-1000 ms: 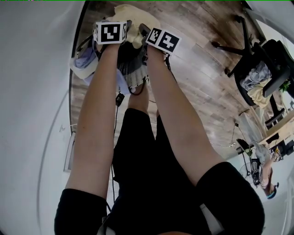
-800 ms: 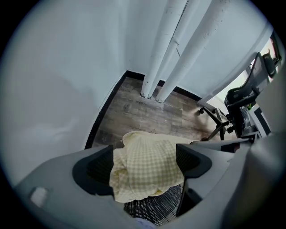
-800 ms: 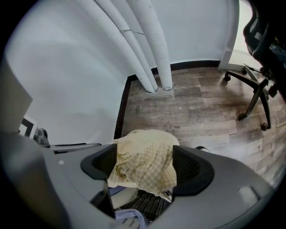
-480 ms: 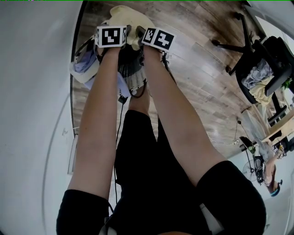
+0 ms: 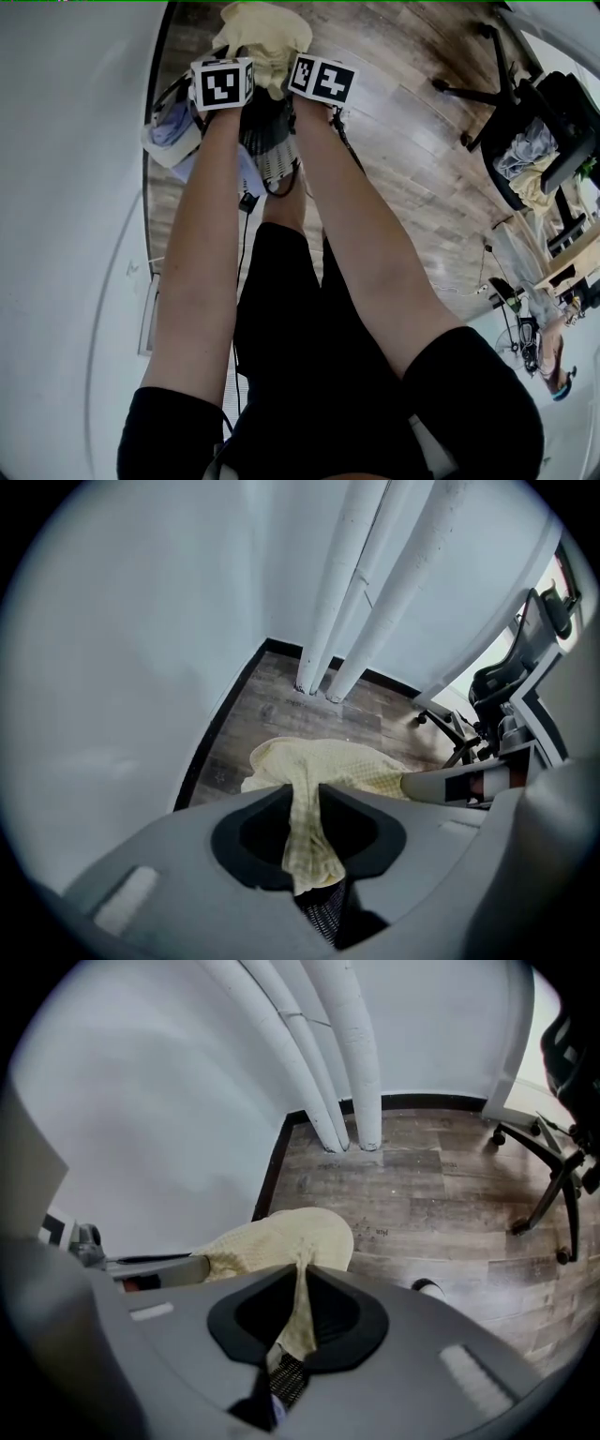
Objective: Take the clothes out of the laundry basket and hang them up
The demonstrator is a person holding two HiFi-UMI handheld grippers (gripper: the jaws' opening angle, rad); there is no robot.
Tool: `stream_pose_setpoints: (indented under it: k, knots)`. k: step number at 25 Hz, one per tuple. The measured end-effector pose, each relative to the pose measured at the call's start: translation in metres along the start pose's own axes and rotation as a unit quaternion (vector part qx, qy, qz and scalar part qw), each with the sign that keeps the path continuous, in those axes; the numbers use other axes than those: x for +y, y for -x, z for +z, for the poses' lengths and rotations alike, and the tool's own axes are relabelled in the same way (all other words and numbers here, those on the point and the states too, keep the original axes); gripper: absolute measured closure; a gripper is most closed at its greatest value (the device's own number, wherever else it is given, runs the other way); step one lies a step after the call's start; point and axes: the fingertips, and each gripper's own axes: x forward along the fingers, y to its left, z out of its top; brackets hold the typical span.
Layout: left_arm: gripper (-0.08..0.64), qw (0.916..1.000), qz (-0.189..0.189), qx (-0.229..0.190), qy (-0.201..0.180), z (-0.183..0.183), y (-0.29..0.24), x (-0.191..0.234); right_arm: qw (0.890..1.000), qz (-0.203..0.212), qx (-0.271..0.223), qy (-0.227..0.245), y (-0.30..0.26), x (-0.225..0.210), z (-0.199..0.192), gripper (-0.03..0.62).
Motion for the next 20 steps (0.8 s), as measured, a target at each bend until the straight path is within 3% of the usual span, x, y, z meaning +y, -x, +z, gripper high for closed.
stream_pose_setpoints:
  k: [2, 8, 14, 20]
  knots:
    - [0.488, 0.9999, 0.008, -0.014, 0.003, 0.001, 0.012, 0.003, 1.000, 0.004, -0.017, 0.017, 0.009, 0.007, 0.005, 0.563]
    - [0.497, 0.9972, 0.013, -0.070, 0.023, 0.008, 0.058, 0.012, 0.992, 0.025, -0.081, 0.095, 0.052, 0.046, 0.024, 0.563]
    - [0.500, 0.9887, 0.009, -0.143, 0.044, 0.021, 0.132, 0.009, 0.975, 0.053, -0.138, 0.168, 0.117, 0.095, 0.046, 0.563]
    - [0.502, 0.9771, 0.002, -0.206, 0.052, 0.032, 0.226, 0.001, 0.946, 0.082, -0.178, 0.257, 0.200, 0.151, 0.051, 0.563]
